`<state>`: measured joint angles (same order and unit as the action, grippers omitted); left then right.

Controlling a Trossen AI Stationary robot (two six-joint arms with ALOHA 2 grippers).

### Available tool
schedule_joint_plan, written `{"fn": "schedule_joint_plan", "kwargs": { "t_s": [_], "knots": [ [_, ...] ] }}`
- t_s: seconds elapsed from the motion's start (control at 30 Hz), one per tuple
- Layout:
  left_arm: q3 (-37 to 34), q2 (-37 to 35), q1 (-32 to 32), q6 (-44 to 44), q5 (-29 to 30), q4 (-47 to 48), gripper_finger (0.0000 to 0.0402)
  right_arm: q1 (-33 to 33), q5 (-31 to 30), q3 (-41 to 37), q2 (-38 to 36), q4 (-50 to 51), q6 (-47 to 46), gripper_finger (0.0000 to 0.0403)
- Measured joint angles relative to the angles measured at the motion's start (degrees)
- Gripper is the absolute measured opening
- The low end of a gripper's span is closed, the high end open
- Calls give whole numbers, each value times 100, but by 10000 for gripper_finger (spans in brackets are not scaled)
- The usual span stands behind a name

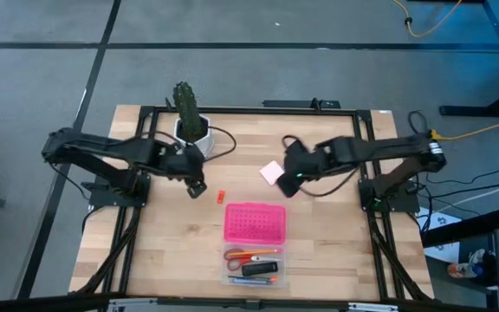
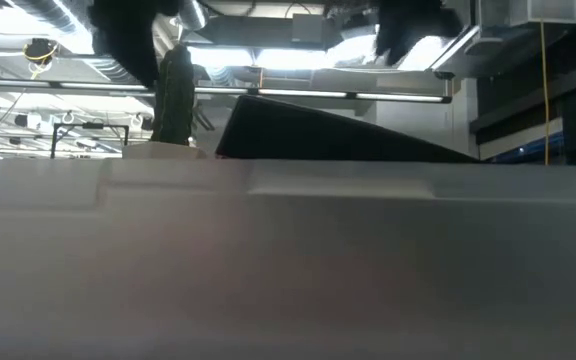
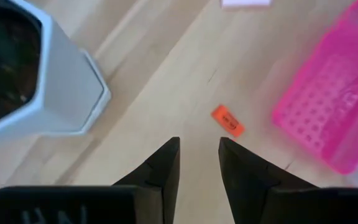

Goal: Pack school essentials
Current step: Put the orange eraser into the pencil case

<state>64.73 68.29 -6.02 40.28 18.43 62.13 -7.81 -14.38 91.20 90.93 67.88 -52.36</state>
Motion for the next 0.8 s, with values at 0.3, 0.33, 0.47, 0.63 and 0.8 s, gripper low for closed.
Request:
{"fn": "schedule_joint_plan", "kwargs": {
  "t_s": [0.3, 0.33, 0.47, 0.63, 0.8],
  "knots": [
    [0, 551, 509, 785, -1141, 9, 120, 4, -745, 0, -1180, 1538, -582, 116],
    [0, 581, 568, 878, -1274, 10, 124, 4, -766, 0, -1286, 1574, -571, 116],
    [0, 751, 649, 937, -1351, -10, 143, 4, -947, 0, -1691, 1727, -372, 116],
    [0, 1244, 571, 1271, -1322, -471, 172, 4, -1004, 0, -2089, 1973, -91, 116],
    [0, 1821, 578, 1637, -1392, -738, 198, 4, -1062, 0, -2407, 2227, 37, 116]
  ]
}}
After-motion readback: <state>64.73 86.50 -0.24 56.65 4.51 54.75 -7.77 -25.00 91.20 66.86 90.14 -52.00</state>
